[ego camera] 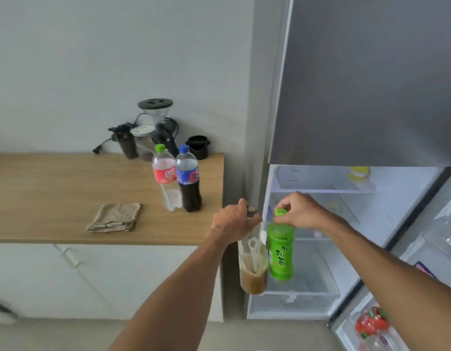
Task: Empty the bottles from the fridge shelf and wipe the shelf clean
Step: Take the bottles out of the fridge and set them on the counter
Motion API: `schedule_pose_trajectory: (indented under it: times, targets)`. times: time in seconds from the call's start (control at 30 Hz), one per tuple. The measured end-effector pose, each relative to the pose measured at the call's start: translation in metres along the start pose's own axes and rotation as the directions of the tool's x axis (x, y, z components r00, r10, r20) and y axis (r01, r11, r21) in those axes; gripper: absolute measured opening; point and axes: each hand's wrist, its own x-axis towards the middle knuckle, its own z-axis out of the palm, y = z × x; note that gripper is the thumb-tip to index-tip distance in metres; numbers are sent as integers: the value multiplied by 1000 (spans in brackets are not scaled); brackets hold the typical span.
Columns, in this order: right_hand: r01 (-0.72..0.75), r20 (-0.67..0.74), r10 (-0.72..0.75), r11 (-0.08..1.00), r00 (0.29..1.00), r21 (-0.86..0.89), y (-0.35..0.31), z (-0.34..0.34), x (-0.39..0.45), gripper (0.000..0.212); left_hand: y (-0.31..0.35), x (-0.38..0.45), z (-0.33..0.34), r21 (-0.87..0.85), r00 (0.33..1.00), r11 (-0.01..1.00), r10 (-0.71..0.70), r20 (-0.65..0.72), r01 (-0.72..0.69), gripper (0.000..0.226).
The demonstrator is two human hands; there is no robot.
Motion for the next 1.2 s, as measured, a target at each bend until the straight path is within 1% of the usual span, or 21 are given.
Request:
schedule_pose_trajectory:
  times: [0.07, 0.13, 0.23, 0.33, 0.47, 0.57, 0.63, 0.7, 0.77, 0.83, 0.93, 1.07, 1.2]
  targets:
    - [46, -17, -45, 999, 999, 18, -40, -4, -2, 14, -29, -11, -38, 58, 999, 998, 30, -24, -28, 52]
    - [99, -33, -97, 994, 995, 50, -82, -6, 0, 11, -61, -21, -74, 100, 996, 994, 46, -80, -38, 53]
    - [143, -56, -139, 987, 989, 69, -125, -5, 13, 12, -95, -24, -110, 126, 984, 991, 57, -167, -36, 45]
    - [173, -100, -166, 982, 981, 72, -159, 11, 33, 12, -128, -24, -136, 161, 974, 987, 31, -226, 6, 46]
    - [187, -87, -180, 979, 980, 83, -193, 41, 65, 14, -167, -13, -153, 189, 963, 979, -27, -268, 80, 52]
    - [174, -51, -170, 981, 984, 87, -205, 63, 91, 6, -195, 4, -155, 119, 957, 985, -92, -275, 128, 52]
    - [158, -38, -155, 984, 987, 84, -209, 76, 109, 9, -209, 16, -154, 73, 955, 984, -135, -265, 160, 53]
    - [147, -18, -146, 986, 989, 80, -210, 86, 127, 16, -220, 28, -152, 47, 952, 984, -156, -263, 174, 54]
    - [138, 13, -139, 988, 990, 75, -211, 95, 143, 6, -228, 40, -149, 37, 948, 982, -167, -271, 183, 55]
    - [136, 29, -139, 988, 990, 68, -213, 102, 156, 17, -234, 50, -147, 43, 947, 980, -176, -268, 194, 58]
    - [135, 23, -137, 989, 990, 52, -216, 110, 171, 18, -240, 65, -143, 43, 952, 979, -184, -243, 200, 60]
    - [129, -3, -129, 990, 992, 60, -217, 116, 188, 17, -246, 81, -141, 28, 952, 979, -188, -240, 200, 53]
    - [118, -35, -116, 991, 993, 69, -217, 121, 196, 16, -246, 87, -142, -38, 957, 987, -161, -242, 156, 52]
